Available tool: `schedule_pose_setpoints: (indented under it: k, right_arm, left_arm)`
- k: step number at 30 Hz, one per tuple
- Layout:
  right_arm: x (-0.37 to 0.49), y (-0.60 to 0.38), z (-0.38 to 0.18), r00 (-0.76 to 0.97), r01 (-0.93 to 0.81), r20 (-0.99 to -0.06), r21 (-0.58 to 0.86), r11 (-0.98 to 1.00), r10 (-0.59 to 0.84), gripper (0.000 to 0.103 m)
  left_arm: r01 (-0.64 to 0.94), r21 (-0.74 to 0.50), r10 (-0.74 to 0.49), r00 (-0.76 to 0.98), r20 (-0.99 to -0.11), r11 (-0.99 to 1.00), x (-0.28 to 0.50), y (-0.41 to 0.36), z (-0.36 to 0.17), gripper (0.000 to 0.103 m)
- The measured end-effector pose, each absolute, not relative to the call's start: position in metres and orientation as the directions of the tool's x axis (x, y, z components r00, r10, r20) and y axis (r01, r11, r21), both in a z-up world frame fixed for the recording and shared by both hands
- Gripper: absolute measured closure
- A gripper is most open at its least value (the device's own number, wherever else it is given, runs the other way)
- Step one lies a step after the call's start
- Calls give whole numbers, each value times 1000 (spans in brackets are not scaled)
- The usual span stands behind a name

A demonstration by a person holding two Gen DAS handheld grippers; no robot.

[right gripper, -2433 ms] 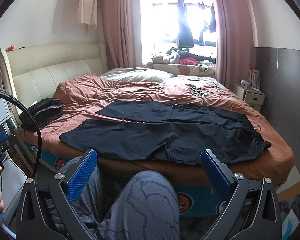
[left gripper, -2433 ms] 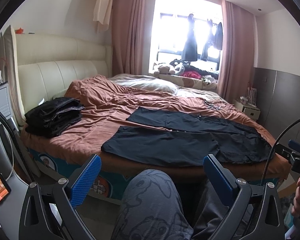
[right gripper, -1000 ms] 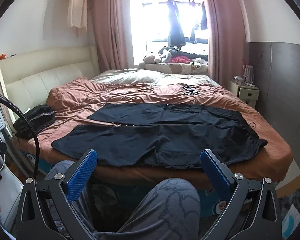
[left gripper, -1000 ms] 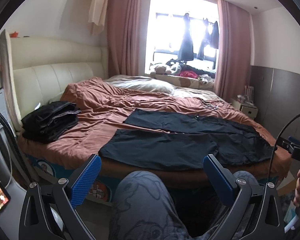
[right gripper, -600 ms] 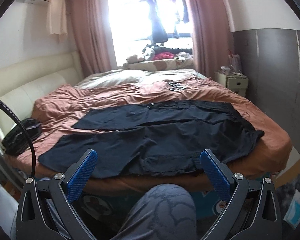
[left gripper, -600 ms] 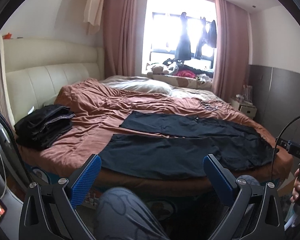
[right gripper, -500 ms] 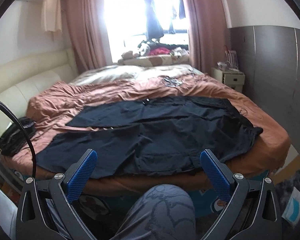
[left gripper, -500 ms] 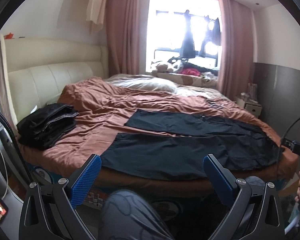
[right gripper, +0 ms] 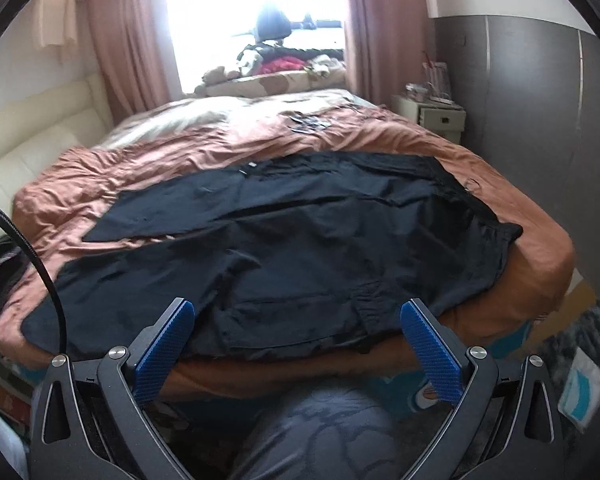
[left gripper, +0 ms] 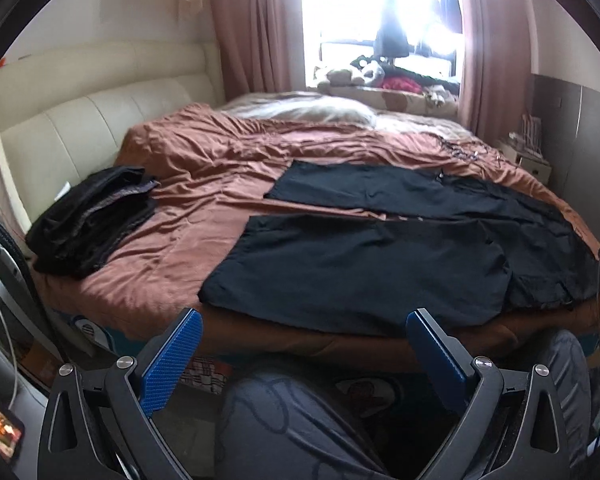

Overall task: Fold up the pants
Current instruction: 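Move both tools down toward the spread black pants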

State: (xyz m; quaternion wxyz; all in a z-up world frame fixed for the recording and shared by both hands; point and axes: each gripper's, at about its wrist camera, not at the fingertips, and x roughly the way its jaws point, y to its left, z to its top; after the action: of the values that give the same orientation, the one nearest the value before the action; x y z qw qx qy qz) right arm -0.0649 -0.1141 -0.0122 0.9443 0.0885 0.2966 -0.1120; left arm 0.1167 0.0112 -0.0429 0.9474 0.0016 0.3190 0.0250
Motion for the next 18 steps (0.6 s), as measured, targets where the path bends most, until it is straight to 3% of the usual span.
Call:
schedule_pose_setpoints:
  k: [4, 12, 18]
  right_arm:
    - [-48, -125, -19, 765, 276, -624, 94, 957, -159, 0]
    - [-29, -153, -21, 763, 307, -626, 128, 943, -164, 0]
    - [-21, -172, -32, 767, 356, -613, 157, 921, -192, 0]
  left_arm:
    - [-35, -23, 11, 744, -668, 999, 144, 17, -59, 0]
    - [-56, -21, 24, 692, -722, 998, 178, 26, -85, 0]
    - [-72, -137, -56, 657, -752, 988, 198, 46, -105, 0]
